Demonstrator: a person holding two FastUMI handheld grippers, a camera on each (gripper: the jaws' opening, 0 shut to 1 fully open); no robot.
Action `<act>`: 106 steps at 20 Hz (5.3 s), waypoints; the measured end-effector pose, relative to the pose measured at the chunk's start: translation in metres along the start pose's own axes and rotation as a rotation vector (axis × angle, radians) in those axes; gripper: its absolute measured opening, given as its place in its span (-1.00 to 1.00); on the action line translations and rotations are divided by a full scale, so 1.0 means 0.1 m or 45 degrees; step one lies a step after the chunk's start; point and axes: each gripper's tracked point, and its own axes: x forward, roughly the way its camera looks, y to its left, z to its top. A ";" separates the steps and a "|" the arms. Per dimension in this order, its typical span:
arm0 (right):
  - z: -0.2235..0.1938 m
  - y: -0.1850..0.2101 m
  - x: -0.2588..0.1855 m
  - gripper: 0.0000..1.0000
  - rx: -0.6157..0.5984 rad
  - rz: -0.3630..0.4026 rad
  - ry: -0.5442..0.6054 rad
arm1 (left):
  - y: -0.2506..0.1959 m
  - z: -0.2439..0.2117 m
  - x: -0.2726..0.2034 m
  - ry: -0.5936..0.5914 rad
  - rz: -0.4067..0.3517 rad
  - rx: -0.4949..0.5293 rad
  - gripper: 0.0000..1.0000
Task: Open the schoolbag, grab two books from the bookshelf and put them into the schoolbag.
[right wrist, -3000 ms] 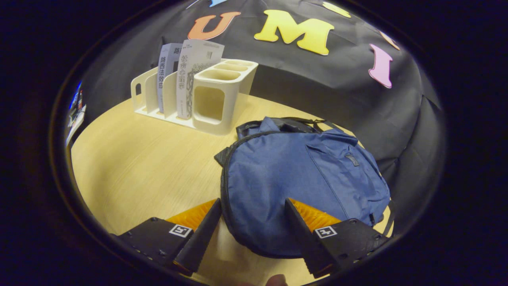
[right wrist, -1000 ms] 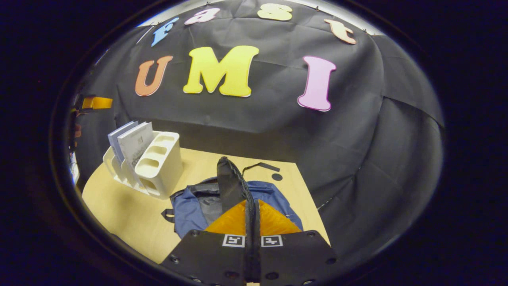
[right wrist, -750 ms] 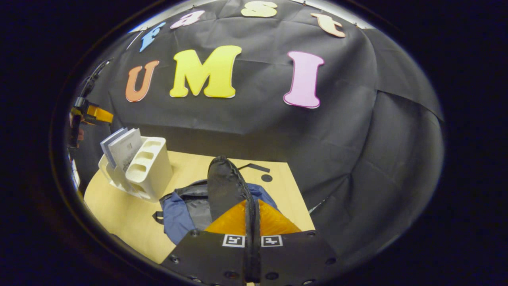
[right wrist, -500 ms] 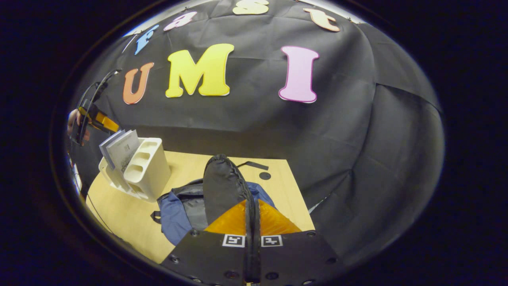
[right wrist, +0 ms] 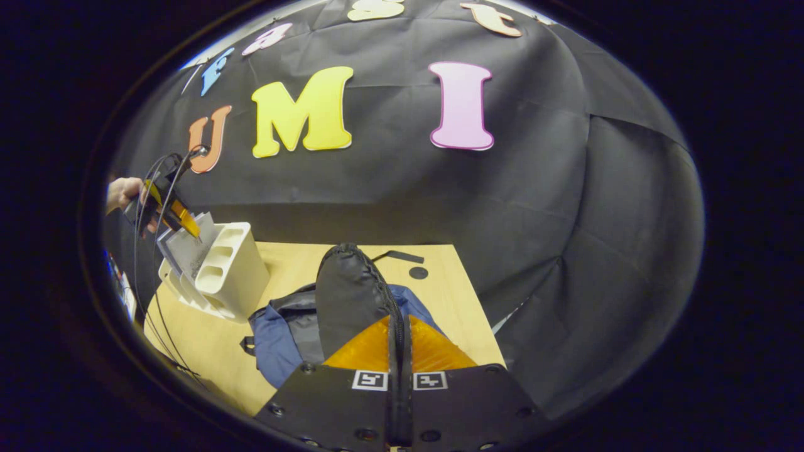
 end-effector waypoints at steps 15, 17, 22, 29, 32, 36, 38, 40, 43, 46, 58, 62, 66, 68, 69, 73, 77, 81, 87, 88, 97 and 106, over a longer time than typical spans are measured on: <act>-0.08 -0.05 -0.01 -1.00 0.044 -0.004 0.002 | 0.07 -0.25 0.17 0.295 0.077 0.019 0.24; -0.09 -0.03 0.00 -1.00 0.048 -0.001 0.001 | 0.10 -0.29 0.14 0.312 0.086 0.006 -0.04; -0.08 0.02 0.01 -1.00 0.033 -0.001 -0.003 | 0.17 -0.33 -0.18 0.278 0.086 0.018 -0.16; -0.06 0.13 -0.03 -1.00 0.023 -0.010 -0.004 | 0.23 -0.56 -1.20 0.067 -0.050 -0.001 -0.17; -0.08 0.16 -0.05 -1.00 0.020 -0.028 0.000 | 0.17 -0.72 -1.59 -0.012 -0.175 -0.130 -0.22; -0.08 0.19 -0.13 -1.00 0.027 -0.054 -0.001 | -0.13 -1.05 -1.97 -0.070 -0.442 -0.262 -0.19; -0.08 0.21 -0.17 -1.00 0.038 -0.063 0.003 | -0.34 -1.13 -2.06 -0.097 -0.632 -0.410 -0.19; -0.10 0.25 -0.19 -1.00 0.034 -0.072 0.009 | -0.51 -1.22 -2.09 -0.118 -0.783 -0.510 -0.19; -0.09 0.31 -0.26 -1.00 -0.017 -0.084 0.006 | -0.78 -1.34 -2.05 -0.205 -0.922 -0.499 -0.19; -0.08 0.38 -0.29 -0.95 -0.047 -0.087 0.001 | -1.12 -1.53 -1.92 -0.224 -1.019 -0.455 -0.19; -0.16 0.41 -0.26 -1.00 -0.078 -0.090 0.027 | -2.26 -1.92 -0.56 -0.141 -1.025 -0.514 -0.19; -0.16 0.41 -0.26 -1.00 -0.080 -0.076 0.034 | -2.52 -1.95 -0.23 -0.127 -1.033 -0.480 -0.19; -0.14 0.34 -0.25 -1.00 -0.089 -0.085 0.038 | -2.80 -1.91 -0.01 -0.115 -1.100 -0.480 -0.19; -0.15 0.28 -0.26 -1.00 -0.090 -0.093 0.046 | -2.94 -1.88 0.06 -0.096 -1.158 -0.510 -0.16; -0.14 0.26 -0.26 -1.00 -0.089 -0.094 0.049 | -2.99 -1.87 0.11 -0.091 -1.172 -0.513 -0.22; -0.10 0.26 -0.24 -1.00 -0.092 -0.096 0.055 | -3.29 -1.84 0.31 -0.070 -1.231 -0.531 -0.19; -0.07 0.35 -0.16 -1.00 -0.098 -0.072 0.058 | -3.35 -1.86 0.40 -0.064 -1.274 -0.613 -0.18; -0.02 0.39 -0.11 -1.00 -0.116 -0.061 0.045 | -3.51 -1.79 0.53 -0.056 -1.257 -0.575 -0.10; -0.10 0.39 -0.07 -1.00 -0.093 -0.048 0.073 | -3.47 -1.87 0.80 0.020 -1.077 -0.488 0.28; -0.10 0.39 -0.06 -1.00 -0.094 -0.047 0.071 | -3.44 -1.89 0.86 0.032 -1.026 -0.463 0.43; -0.15 0.52 0.00 -1.00 -0.083 -0.021 0.066 | -2.64 -1.90 0.57 0.001 -0.559 -0.118 0.95; -0.16 0.68 -0.10 -1.00 -0.094 -0.028 0.047 | -1.79 -1.73 -0.50 -0.244 -0.294 0.075 0.94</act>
